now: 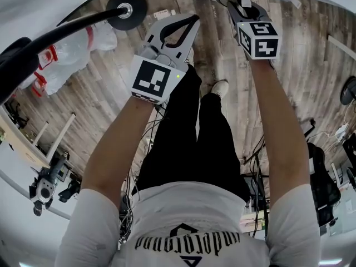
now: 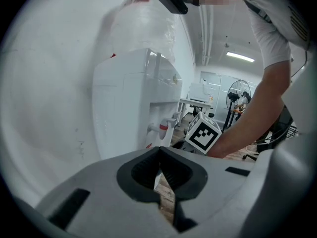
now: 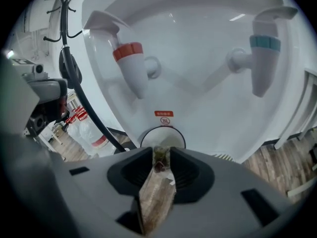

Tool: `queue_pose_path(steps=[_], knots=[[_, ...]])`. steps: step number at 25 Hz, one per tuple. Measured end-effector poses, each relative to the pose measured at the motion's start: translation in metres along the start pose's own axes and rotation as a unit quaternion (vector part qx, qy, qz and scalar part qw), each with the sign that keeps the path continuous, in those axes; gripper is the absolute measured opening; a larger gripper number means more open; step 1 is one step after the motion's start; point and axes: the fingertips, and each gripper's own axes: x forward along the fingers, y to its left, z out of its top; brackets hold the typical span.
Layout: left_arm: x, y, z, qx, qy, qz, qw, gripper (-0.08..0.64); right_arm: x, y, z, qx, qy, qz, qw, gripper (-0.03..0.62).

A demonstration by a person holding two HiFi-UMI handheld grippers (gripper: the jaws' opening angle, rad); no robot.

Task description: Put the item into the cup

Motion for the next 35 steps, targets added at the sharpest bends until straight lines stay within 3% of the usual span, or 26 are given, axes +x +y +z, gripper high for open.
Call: queue_pose_path(steps=[20, 30, 35], knots=[[-0.010, -0.003, 0.011, 0.009, -0.003, 0.004, 1.0000, 0.009, -0.011, 0.013, 0.011, -0.003, -0.004, 0.006, 1.000, 0.163], [-0.037, -0.020, 0.070, 0.033, -0.030, 0.026, 0.9987, 0.009, -0.088, 0.031, 0.049, 0.005, -0.049, 0.005, 0.999, 0.163], [-0.062, -0.044, 0.106, 0.038, -0.044, 0.052, 0.9970, 0.008, -0.148, 0.053, 0.070, -0.018, -0.082, 0.018, 0.996, 0.150]])
